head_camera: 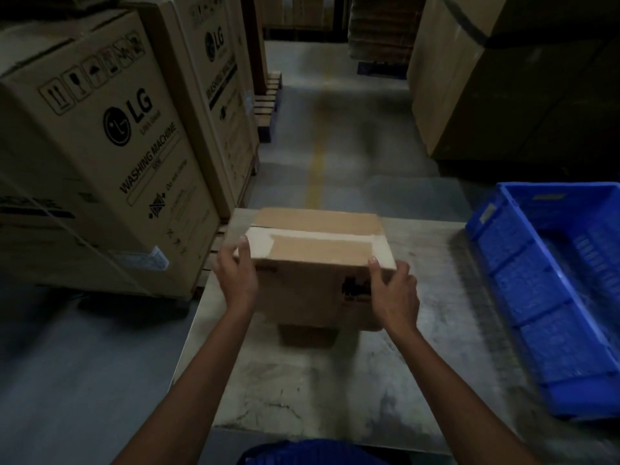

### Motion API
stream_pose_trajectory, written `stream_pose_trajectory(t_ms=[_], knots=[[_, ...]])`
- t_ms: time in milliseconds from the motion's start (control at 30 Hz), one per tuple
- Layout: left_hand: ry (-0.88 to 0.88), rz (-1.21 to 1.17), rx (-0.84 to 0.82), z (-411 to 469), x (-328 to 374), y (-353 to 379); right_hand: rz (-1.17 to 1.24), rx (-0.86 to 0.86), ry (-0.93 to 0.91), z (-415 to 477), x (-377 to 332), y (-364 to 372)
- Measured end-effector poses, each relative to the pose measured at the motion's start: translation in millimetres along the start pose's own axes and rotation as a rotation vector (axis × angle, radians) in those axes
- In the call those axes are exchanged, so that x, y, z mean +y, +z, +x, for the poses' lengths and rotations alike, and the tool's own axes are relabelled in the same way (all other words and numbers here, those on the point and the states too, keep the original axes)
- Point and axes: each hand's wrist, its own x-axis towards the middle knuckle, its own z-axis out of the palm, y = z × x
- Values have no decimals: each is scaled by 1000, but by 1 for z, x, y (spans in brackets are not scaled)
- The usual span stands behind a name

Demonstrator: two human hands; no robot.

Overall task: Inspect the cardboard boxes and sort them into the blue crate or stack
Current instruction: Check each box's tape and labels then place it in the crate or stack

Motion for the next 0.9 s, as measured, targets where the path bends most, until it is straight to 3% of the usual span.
stream_pose_trajectory(t_ms=[100, 300, 400, 500, 600, 700, 900], knots=[[-81, 80, -29, -12, -21, -7, 31, -38, 47, -9, 19, 13], [-78, 166, -87, -34, -52, -15, 67, -112, 79, -17, 53, 29], [74, 292, -115, -34, -58, -21, -87, -36, -12, -26, 56, 31], [437, 497, -136, -34, -60, -22, -288, 63, -350, -34, 42, 37], [611, 649, -275, -39, -65, -12, -344, -108, -569, -40, 24, 51], [655, 862, -353, -48, -76, -4, -540, -206, -608, -44, 22, 64], [761, 964, -323, -18, -54, -1, -599, -124, -605, -35, -10, 58]])
